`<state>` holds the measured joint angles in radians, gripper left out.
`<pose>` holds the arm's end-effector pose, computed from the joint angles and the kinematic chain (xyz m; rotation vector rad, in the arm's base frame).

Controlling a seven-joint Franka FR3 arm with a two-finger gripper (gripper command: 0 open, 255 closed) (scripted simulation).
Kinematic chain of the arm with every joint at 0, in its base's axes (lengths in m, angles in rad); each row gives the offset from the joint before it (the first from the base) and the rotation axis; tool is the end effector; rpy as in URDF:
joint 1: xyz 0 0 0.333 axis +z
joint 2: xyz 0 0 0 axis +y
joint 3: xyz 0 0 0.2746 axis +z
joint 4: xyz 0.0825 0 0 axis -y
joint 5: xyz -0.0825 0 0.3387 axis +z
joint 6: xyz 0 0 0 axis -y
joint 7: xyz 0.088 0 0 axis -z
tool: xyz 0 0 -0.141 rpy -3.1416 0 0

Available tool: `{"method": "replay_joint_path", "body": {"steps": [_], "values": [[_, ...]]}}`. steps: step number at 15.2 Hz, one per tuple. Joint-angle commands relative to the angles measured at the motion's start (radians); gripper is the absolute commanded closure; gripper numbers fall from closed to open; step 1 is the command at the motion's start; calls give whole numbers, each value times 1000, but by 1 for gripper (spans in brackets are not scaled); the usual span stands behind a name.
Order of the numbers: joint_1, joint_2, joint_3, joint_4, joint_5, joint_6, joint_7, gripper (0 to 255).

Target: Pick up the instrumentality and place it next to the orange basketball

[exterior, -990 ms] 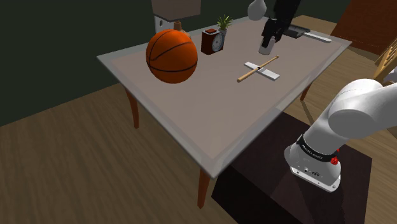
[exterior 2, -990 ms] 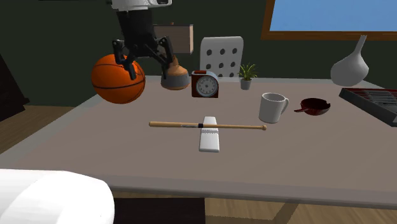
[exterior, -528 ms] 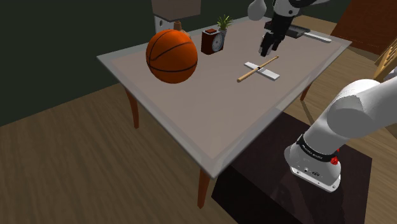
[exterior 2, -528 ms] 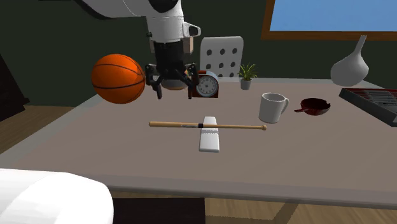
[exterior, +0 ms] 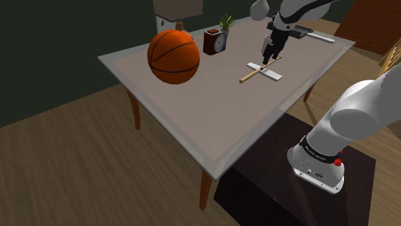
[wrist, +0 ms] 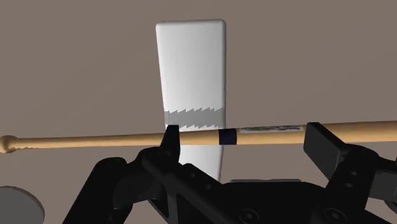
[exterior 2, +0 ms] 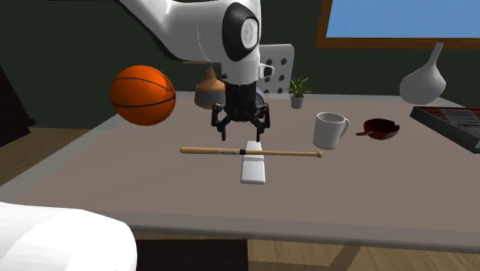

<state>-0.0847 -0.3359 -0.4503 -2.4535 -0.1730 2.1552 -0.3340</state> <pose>0.3532 -0.2175 0.3621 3.1327 -0.1327 0.0182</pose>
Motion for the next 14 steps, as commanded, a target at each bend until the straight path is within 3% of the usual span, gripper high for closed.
{"method": "replay_joint_path", "body": {"steps": [1,3,11,14], "values": [[7,83,-41,24,28,50,-57,0],[11,162,-78,49,68,92,-120,0],[16,247,-93,8,115,207,-159,0],[16,247,-92,8,115,207,-159,0]]}}
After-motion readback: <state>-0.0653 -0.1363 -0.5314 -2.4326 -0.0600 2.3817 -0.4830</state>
